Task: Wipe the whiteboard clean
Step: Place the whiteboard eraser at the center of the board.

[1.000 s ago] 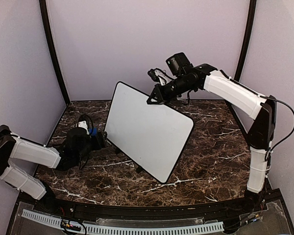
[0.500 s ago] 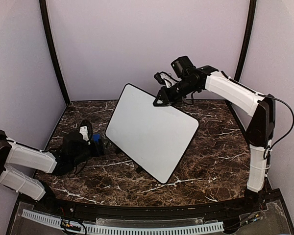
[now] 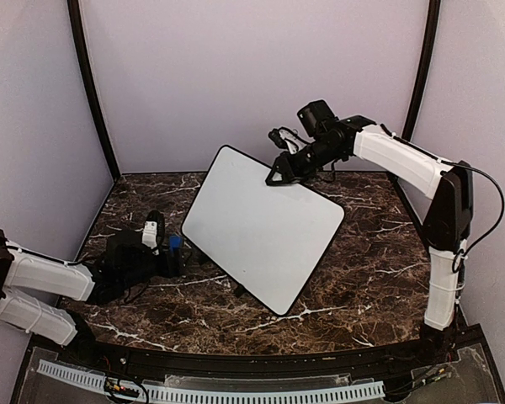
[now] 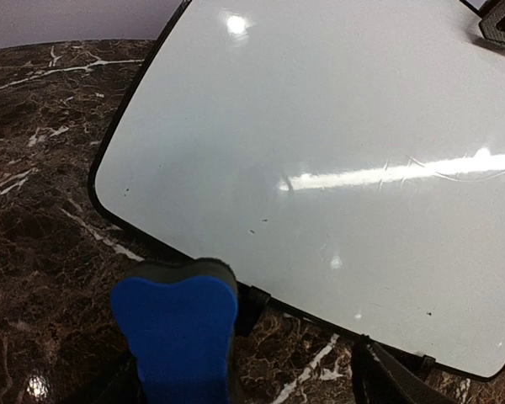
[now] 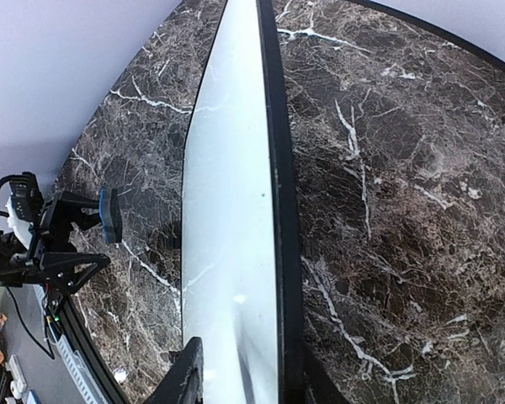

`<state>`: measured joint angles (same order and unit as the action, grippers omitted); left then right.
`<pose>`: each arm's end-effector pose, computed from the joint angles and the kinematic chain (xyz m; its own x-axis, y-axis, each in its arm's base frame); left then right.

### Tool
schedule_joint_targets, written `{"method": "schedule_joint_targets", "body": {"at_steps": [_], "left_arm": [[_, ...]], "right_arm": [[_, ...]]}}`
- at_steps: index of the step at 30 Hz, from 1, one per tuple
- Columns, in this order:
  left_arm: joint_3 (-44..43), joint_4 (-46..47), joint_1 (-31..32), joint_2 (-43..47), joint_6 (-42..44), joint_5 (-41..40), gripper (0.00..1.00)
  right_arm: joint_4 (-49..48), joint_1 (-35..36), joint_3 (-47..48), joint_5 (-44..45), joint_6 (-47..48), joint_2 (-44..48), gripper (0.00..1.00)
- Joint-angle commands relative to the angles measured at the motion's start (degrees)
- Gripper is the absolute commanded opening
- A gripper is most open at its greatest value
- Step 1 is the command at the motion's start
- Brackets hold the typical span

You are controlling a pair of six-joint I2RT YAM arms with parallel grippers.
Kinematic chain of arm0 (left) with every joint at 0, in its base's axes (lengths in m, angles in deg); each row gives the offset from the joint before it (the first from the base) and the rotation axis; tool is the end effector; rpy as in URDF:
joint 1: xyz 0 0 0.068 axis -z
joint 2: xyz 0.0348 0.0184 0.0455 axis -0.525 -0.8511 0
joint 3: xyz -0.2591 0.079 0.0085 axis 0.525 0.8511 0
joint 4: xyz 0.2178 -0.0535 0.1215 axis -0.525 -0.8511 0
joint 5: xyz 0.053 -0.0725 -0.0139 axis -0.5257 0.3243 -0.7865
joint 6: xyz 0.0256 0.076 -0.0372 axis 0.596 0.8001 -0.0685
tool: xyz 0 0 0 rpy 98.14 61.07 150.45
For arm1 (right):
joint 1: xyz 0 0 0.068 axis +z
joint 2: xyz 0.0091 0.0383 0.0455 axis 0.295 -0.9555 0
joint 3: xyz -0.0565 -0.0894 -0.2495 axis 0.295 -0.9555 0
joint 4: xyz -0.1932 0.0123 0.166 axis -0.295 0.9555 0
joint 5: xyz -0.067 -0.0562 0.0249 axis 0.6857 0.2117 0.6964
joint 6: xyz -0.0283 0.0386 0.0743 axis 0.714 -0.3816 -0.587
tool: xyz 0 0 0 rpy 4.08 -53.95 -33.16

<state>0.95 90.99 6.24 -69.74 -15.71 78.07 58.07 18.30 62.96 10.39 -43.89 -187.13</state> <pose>0.2157 -0.1582 0.1543 -0.4468 -0.1851 -0.8753 0.3861 0.8427 -0.3753 0.3611 0.2975 0.2994 -0.7311 -0.3218 -0.6016 -0.6343 0.6456 0.4254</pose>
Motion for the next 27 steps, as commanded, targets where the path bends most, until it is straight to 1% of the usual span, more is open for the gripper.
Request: {"method": "schedule_joint_targets", "body": {"at_steps": [1,7,10,15,27], "left_arm": [[-0.3,-1.15,1.99,-1.91,3.9,1.61,0.8],[-2.25,-0.98,4.84,-5.94,6.35,0.22,0.78],[-3.7,-0.96,5.27,-8.15,7.56,-0.38,0.74],[-5.99,-1.13,5.36,-10.53,9.73,-2.35,0.72],[-9.05,0.15,5.41,-16.93,11.82,-5.1,0.65]], "right_arm": [[0.01,-0.21,-0.99,-1.92,0.23,-0.99,0.34],[-0.06,-0.31,-0.88,-1.75,0.16,-0.9,0.36],[0.15,-0.31,-0.48,-1.41,0.13,-0.71,0.38],[1.57,-0.31,0.9,1.04,0.39,-0.43,0.38],[3.5,-0.49,1.26,6.88,1.27,1.98,0.4]]}}
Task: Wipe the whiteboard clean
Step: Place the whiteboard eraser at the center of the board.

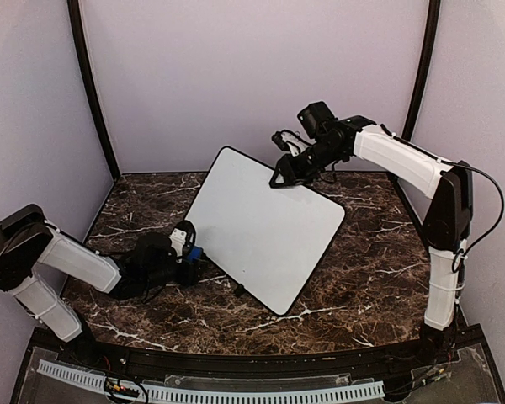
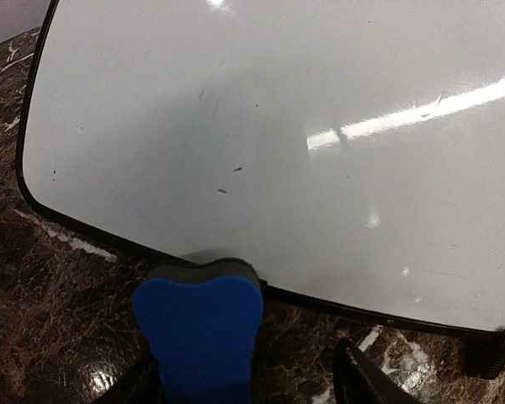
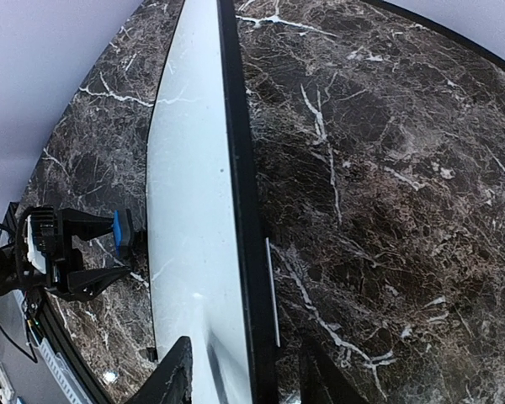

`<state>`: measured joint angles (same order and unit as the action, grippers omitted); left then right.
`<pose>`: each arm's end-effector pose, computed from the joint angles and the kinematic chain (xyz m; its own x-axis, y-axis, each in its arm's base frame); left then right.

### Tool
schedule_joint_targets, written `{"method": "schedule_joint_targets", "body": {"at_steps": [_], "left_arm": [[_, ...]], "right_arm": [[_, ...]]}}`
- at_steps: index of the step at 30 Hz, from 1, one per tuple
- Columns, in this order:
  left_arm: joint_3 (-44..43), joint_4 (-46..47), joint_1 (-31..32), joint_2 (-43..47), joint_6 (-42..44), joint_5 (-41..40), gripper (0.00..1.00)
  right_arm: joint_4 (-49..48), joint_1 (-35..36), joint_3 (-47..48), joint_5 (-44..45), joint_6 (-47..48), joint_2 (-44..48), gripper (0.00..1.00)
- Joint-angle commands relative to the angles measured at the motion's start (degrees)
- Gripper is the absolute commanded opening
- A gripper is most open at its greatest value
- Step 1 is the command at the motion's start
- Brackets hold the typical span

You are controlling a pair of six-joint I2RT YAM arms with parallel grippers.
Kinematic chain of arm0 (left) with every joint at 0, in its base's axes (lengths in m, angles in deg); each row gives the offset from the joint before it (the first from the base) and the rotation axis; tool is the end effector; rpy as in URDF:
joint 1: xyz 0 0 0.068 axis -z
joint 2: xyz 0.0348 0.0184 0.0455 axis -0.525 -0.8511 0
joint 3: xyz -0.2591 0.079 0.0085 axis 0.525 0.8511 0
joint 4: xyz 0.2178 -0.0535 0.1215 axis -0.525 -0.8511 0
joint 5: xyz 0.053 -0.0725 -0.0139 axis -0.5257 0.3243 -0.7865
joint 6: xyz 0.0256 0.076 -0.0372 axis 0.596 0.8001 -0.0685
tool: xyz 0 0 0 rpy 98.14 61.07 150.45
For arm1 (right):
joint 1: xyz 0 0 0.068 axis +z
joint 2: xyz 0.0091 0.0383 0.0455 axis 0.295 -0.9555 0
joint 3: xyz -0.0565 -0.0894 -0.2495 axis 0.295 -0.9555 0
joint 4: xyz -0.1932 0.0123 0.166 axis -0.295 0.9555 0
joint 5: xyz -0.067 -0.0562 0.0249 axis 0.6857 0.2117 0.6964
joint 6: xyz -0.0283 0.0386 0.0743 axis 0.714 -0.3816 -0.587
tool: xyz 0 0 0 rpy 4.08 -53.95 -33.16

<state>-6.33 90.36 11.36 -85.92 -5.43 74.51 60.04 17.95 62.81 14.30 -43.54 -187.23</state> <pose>0.2297 -0.1973 0.1177 -0.4701 0.0957 -0.8774 0.4667 0.8707 -0.1551 0.3639 0.2900 0.2929 -0.7448 -0.3268 -0.5818 -0.6039 0.7010 0.3794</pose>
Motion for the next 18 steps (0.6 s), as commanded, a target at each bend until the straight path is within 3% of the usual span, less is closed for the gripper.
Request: {"method": "schedule_joint_targets", "body": {"at_steps": [1,9,18], "left_arm": [[-1.79,0.86,0.3,-0.75,1.54,-1.91,0.65],[-0.6,2.41,0.28,0.63,3.99,-3.38,0.64],[-0.61,4.77,-0.95,-2.33,7.2,-2.55,0.52]], "right_arm": [[1.66,-0.18,1.26,3.46,0.99,2.22,0.4],[2.75,-0.29,0.89,9.29,0.91,4.08,0.41],[2.47,-0.92,-0.72,11.0,0.45,7.36,0.42]]}}
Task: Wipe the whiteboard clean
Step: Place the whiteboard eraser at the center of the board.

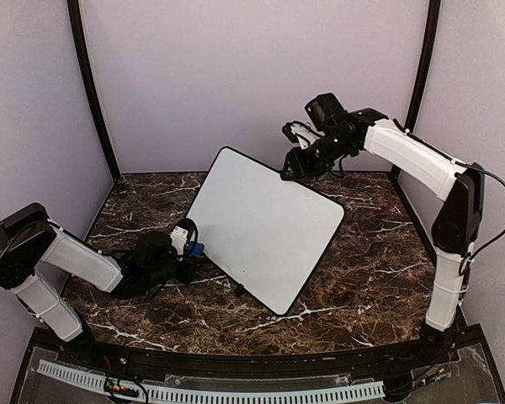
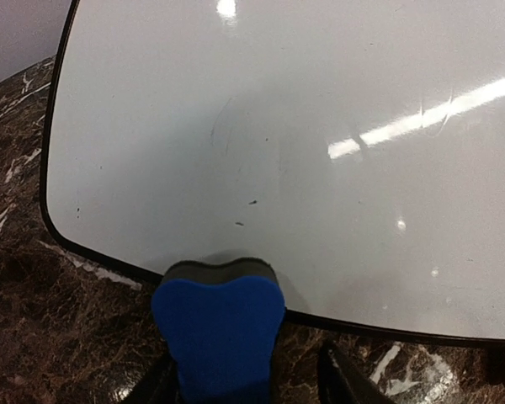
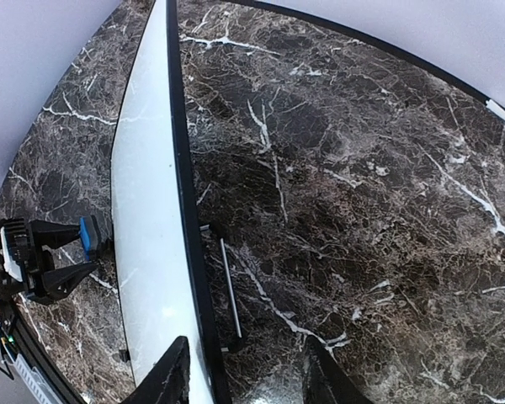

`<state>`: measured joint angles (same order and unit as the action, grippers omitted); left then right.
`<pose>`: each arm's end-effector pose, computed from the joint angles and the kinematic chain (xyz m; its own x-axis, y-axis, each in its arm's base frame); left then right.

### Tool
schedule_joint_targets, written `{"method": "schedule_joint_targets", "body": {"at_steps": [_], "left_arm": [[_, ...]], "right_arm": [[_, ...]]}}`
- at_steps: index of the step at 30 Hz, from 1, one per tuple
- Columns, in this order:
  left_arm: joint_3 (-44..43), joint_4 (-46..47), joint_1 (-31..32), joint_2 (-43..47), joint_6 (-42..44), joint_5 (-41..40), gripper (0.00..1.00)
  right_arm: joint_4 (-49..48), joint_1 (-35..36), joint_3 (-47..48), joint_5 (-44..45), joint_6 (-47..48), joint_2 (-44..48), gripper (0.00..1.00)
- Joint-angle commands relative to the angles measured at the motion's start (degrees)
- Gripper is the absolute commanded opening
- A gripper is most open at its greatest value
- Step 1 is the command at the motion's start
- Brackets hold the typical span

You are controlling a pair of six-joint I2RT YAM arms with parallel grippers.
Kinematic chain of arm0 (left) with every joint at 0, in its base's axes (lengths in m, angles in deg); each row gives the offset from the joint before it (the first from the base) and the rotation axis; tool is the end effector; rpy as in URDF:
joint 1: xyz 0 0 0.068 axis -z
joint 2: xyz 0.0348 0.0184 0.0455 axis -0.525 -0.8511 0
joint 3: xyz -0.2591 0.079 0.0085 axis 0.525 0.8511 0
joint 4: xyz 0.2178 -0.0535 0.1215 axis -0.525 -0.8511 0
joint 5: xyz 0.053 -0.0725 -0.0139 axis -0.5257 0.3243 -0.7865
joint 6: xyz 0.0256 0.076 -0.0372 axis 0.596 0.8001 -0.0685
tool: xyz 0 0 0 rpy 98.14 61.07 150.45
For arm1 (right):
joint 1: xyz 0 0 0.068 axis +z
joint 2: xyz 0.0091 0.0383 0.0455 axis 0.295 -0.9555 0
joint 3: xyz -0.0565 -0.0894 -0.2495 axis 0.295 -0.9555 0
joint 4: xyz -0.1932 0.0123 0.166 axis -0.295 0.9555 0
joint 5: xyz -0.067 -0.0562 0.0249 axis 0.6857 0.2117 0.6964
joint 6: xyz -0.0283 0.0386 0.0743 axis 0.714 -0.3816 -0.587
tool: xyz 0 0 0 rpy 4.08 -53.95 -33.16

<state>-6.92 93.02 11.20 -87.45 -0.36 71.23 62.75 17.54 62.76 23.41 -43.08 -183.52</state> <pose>0.2370 -0.1969 0.1198 -0.4004 0.1484 -0.9043 0.4620 0.8849 -0.0594 0.3601 0.2687 0.3137 -0.7249 -0.3062 -0.6170 -0.5544 0.7910 0.2589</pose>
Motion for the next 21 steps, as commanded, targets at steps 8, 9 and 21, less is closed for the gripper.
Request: {"method": "schedule_joint_targets", "body": {"at_steps": [8,9,21], "left_arm": [[-1.56,-0.21,-1.13,-2.56,2.14,1.53,0.42],[-1.52,-0.47,-1.13,-2.51,1.94,0.48,0.43],[0.21,-1.72,-1.13,0.21,-0.35,-3.17,0.57]], "right_arm": [[-1.01,-0.68,-1.96,2.58,-0.59,7.04,0.43],[-1.24,-0.68,-2.16,2.5,-0.77,7.48,0.43],[-2.64,-0.68,-4.1,2.61,-0.83,10.78,0.45]]}}
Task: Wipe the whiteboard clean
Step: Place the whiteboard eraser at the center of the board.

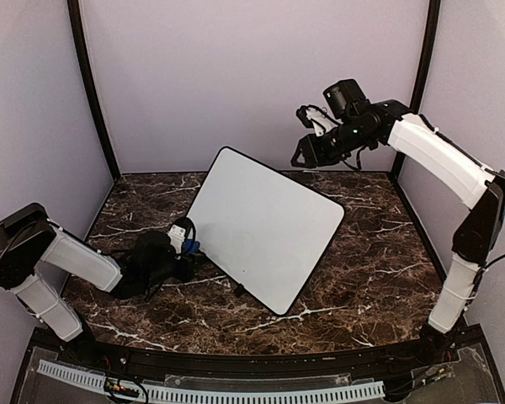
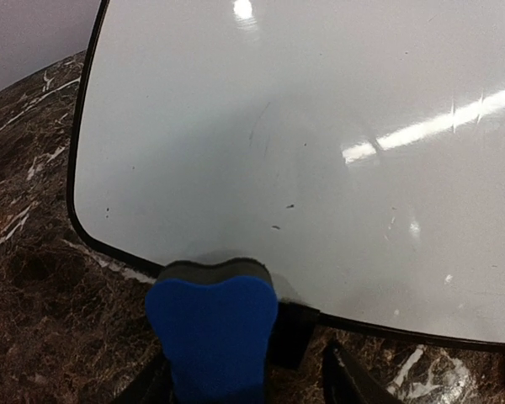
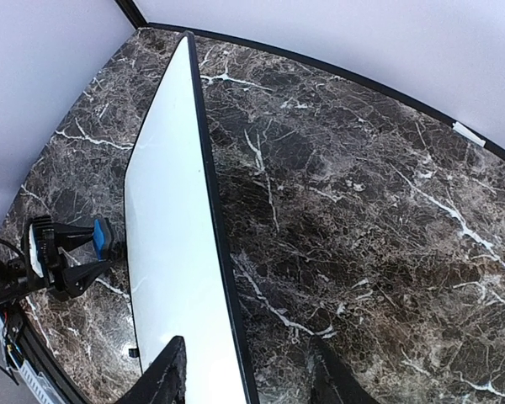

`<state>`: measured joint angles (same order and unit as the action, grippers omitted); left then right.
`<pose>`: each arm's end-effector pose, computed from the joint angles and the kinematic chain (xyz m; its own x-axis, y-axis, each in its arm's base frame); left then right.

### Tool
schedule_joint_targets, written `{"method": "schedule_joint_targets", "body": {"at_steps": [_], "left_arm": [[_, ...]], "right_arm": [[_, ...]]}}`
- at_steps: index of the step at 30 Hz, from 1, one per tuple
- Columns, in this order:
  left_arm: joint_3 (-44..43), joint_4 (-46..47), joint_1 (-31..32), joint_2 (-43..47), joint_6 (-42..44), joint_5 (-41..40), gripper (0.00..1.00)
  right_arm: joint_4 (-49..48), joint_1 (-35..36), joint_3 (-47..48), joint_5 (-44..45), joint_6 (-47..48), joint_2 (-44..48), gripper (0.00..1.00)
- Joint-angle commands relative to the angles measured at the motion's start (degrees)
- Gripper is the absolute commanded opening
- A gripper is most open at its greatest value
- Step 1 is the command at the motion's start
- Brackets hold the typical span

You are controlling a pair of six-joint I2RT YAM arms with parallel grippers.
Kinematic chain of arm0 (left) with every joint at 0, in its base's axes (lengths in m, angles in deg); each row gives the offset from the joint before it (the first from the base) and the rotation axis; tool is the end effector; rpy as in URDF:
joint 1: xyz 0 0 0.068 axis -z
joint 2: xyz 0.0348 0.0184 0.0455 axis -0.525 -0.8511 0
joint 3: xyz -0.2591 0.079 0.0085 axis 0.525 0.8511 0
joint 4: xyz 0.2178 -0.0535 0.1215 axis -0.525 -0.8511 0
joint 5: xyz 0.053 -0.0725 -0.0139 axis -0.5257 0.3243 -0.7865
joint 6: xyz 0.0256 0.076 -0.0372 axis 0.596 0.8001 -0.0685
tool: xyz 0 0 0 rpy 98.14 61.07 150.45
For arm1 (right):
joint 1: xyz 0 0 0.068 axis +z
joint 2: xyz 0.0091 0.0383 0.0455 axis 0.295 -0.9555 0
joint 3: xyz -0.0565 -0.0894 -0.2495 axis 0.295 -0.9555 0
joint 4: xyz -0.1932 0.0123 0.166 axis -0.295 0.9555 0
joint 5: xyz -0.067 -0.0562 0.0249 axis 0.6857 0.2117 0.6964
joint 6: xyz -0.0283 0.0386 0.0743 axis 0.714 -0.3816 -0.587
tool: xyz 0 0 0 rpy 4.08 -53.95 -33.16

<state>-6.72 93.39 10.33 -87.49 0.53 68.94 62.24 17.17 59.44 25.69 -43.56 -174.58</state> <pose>0.2412 -0.1902 0.1198 -0.3891 0.1522 -0.9085 0.4228 0.9057 -0.0294 0.3346 0.2441 0.3590 -0.6703 -0.2515 -0.6982 -0.5473 0.8029 0.2362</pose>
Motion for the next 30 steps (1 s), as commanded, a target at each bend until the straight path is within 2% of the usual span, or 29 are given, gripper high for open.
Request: {"method": "schedule_joint_targets", "body": {"at_steps": [1,3,7,11,12,14,17,21,26,30], "left_arm": [[-0.08,-2.24,-0.25,-0.3,-1.39,-0.69,0.57],[-0.17,-2.37,-0.32,-0.68,-1.75,-0.31,0.57],[0.12,-3.34,-0.3,0.71,-3.2,-4.41,0.66],[1.39,-4.44,-0.66,4.18,-6.95,-8.98,0.83],[1.86,-4.57,-1.1,5.52,-8.42,-9.05,0.94],[2.11,-5.8,-2.6,7.08,-11.27,-7.12,0.98],[-0.34,-14.53,-4.43,7.31,-16.37,-5.13,0.99],[-8.6,-27.95,-6.1,3.68,-22.86,-3.75,0.99],[-13.12,-33.5,-8.69,-1.95,-26.3,2.47,0.99],[-15.96,-38.52,-10.58,-5.16,-28.05,2.19,0.99]], "right_arm": [[-2.18,-0.31,-0.85,0.3,-0.35,1.95,0.45],[-2.35,-0.33,-1.09,0.21,-0.31,2.05,0.45],[-2.38,-0.32,-1.28,-0.05,-0.26,2.17,0.46],[-2.71,-0.31,-1.54,-0.41,-0.33,2.29,0.46],[-2.86,-0.31,-1.69,-0.68,-0.39,2.28,0.46],[-2.99,-0.36,-1.66,-1.29,-0.59,2.18,0.46],[-3.24,-0.32,-1.67,-1.85,-0.79,2.32,0.46],[-3.41,-0.34,-1.56,-1.9,-0.94,2.49,0.47],[-3.57,-0.32,-1.51,-2.48,-1.25,2.38,0.47],[-3.5,-0.34,-1.56,-2.8,-1.29,2.66,0.48]]}}
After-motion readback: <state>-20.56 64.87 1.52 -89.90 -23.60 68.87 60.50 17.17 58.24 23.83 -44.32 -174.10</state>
